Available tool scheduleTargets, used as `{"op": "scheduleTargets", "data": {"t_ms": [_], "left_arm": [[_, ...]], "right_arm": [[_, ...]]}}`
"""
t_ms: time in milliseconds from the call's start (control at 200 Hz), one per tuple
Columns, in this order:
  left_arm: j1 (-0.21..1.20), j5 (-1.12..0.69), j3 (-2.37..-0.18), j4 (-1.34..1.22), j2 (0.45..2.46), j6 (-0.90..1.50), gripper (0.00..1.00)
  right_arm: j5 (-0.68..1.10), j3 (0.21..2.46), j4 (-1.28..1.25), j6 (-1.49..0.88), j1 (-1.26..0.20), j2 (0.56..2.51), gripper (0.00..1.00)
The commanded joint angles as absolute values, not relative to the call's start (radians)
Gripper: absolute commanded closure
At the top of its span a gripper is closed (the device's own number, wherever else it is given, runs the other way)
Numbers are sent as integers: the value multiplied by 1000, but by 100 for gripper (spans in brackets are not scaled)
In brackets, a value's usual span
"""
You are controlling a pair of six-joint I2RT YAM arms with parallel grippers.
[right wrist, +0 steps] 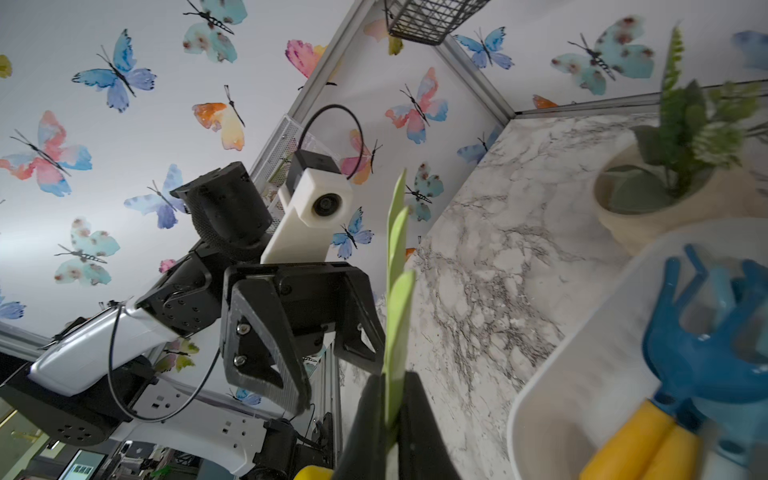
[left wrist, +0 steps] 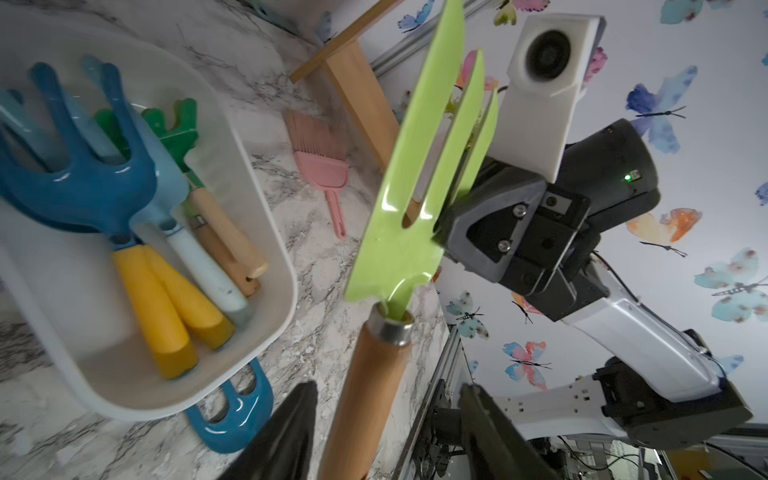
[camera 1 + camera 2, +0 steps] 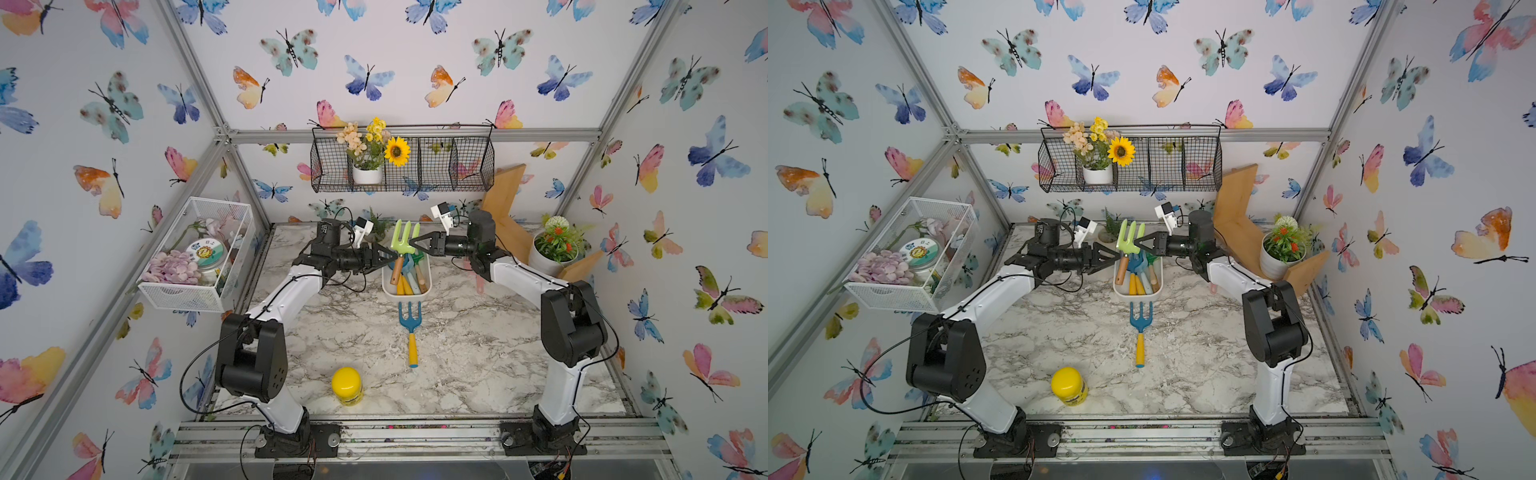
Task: Take the hand rake out of the storage box
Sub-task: Pick up the rake from the storage box, then place the rake at the center of the board.
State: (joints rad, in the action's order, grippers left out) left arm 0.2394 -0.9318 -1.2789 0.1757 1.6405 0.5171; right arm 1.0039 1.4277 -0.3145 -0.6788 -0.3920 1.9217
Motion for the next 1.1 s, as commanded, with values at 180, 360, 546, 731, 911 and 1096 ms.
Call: {"op": "scheduleTargets", "data": {"t_ms": [180, 360, 546, 731, 911, 1096], "left_arm": [[222, -561, -1318, 477, 1577, 312, 39], [225, -349, -1387, 564, 1588, 273, 39], [270, -150, -1457, 641, 1612, 218, 39], [290, -163, -1480, 646, 1627, 231, 39], [302, -164, -1506, 641, 1651, 240, 39], [317, -158, -1520, 640, 1670, 240, 40]], "right_arm": [[918, 1351, 442, -223, -341, 1758, 89], [826, 1217, 642, -108, -341, 1687, 89], [788, 1083, 621, -115, -341, 1659, 89], [765, 996, 475, -175, -342, 1681, 90], [782, 996, 373, -220, -362, 1754, 90], [785, 1026, 356, -219, -367, 1827, 89]]}}
